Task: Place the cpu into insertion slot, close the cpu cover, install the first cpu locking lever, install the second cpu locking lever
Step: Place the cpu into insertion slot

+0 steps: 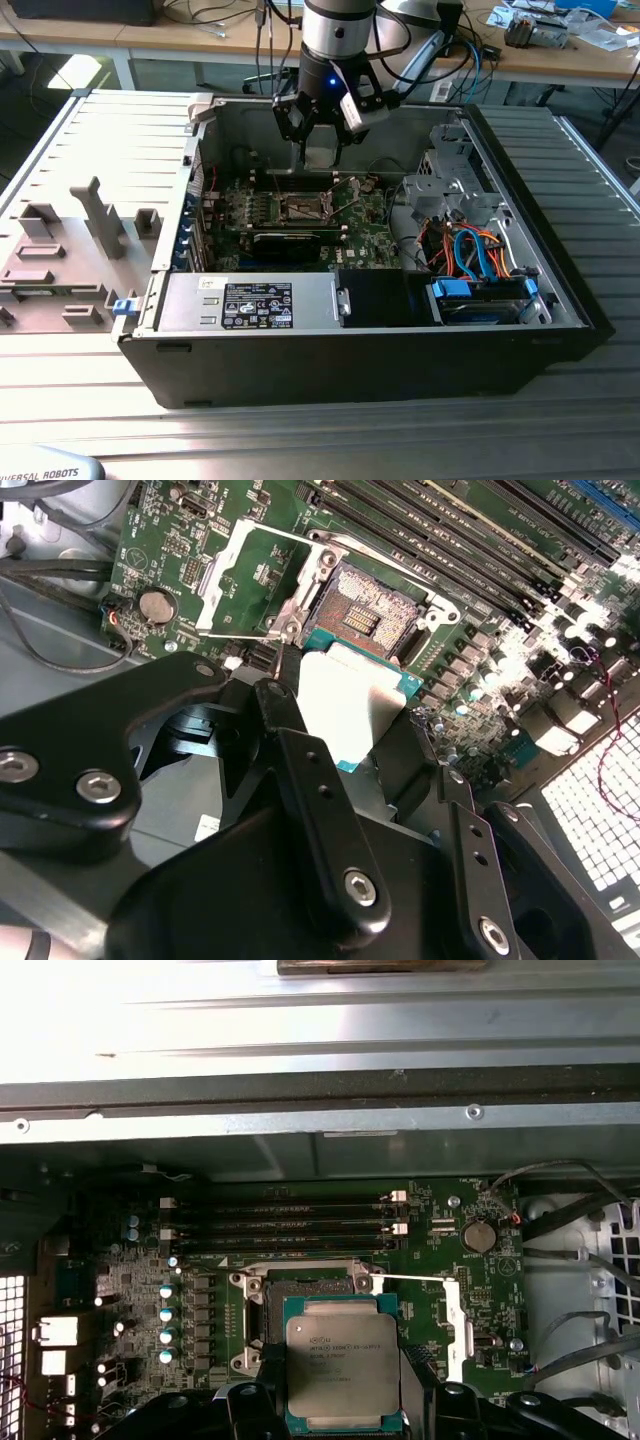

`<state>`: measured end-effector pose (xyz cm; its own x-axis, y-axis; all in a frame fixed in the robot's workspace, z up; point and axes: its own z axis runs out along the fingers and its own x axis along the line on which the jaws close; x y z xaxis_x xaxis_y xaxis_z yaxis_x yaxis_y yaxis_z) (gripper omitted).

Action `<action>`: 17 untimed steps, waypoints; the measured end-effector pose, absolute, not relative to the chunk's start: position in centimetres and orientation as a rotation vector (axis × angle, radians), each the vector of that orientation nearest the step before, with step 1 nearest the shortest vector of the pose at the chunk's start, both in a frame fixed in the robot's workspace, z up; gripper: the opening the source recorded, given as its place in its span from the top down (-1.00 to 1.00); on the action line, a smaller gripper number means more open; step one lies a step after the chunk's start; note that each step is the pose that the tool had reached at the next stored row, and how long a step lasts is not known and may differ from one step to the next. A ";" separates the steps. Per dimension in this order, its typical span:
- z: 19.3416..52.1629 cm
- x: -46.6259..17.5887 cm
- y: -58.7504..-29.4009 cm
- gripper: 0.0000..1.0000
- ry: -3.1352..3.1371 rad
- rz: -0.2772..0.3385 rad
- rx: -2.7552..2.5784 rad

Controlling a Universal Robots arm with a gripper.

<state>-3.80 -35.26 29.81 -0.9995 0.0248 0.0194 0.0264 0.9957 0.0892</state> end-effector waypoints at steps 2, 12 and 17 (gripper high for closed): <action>29.8 -3.8 -35.3 -0.08 -3.120 -0.140 -0.040; 29.8 -3.8 -35.3 -0.08 -3.120 -0.141 -0.127; 29.7 -3.8 -35.3 -0.08 -3.120 -0.140 -0.142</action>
<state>-3.80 -35.29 29.74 -0.9958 0.0898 0.0193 0.0912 0.9919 0.0887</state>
